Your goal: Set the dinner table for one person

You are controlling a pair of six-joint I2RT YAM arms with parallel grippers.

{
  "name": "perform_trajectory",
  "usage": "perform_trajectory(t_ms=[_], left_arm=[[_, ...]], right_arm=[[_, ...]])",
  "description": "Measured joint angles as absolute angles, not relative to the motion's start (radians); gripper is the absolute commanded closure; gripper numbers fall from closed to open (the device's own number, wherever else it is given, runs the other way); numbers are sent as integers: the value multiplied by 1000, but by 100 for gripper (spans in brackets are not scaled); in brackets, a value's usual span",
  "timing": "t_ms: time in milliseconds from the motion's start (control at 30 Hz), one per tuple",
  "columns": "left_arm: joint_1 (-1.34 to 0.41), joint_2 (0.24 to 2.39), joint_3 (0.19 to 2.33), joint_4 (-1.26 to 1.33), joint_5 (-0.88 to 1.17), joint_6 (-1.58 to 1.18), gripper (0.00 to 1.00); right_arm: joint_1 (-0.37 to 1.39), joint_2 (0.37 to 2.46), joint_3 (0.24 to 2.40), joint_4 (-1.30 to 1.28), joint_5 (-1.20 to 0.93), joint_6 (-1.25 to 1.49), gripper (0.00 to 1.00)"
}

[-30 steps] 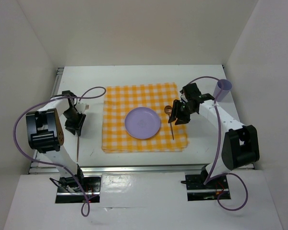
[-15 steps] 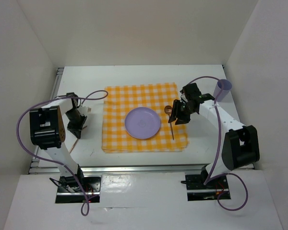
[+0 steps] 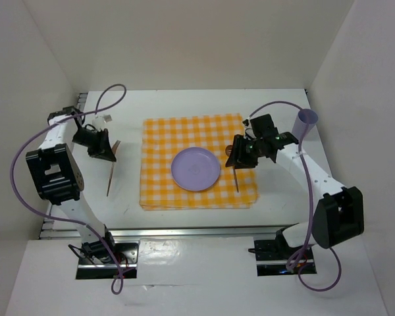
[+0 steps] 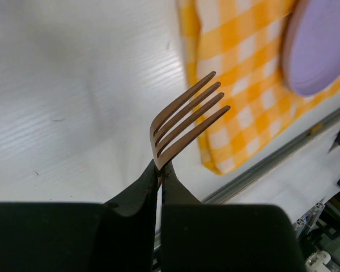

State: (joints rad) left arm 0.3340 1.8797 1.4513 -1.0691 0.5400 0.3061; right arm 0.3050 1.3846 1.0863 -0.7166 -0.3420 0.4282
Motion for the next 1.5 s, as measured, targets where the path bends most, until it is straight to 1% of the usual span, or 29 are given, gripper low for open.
perform_trajectory(t_ms=[133,233,300,367,433,467,533,633,700,733,800,967,1067,1200,1233,1333,1400,1500], left_arm=[[346,1863,1570,-1157,653,326,100],[350,1855,1675,-1233,750,346,100],[350,1835,1726,-1258,827,350,100],[349,1806,1744,-1277,900,358,100],[346,1783,1745,-1294,971,364,100],[341,1774,1742,-1301,1006,366,100],[319,1757,1723,-1309,1062,371,100],[244,1732,1676,-1317,1131,395,100],[201,1718,1661,-1326,1154,403,100],[178,1710,1659,-1331,1165,410,100],[152,1687,1658,-1333,1182,417,100],[154,1643,1657,-1336,1215,424,100],[154,1641,1643,-1336,1222,439,100],[154,1640,1612,-1337,1224,443,100],[154,1641,1605,-1337,1224,443,100],[154,1641,1591,-1330,1220,446,100],[157,1641,1590,-1330,1220,443,100],[156,1641,1589,-1329,1219,440,100]], right_arm=[[385,1361,1086,-670,-358,425,50],[496,1342,1087,-595,-366,424,50],[575,1329,1087,-508,-386,428,44],[643,1313,1077,-369,-411,444,40],[701,1303,1065,-223,-434,461,29],[724,1309,1065,-159,-443,469,21],[763,1354,1098,-62,-462,481,20],[809,1501,1226,21,-492,482,20],[825,1579,1272,79,-508,491,20],[831,1609,1277,107,-516,498,23],[836,1652,1277,135,-530,513,24],[840,1729,1279,197,-556,562,27],[840,1776,1295,242,-582,595,34],[840,1827,1306,302,-613,645,39],[840,1840,1311,313,-621,657,43],[840,1870,1329,343,-649,688,49],[840,1878,1337,356,-661,703,49],[840,1888,1350,382,-672,723,52]])
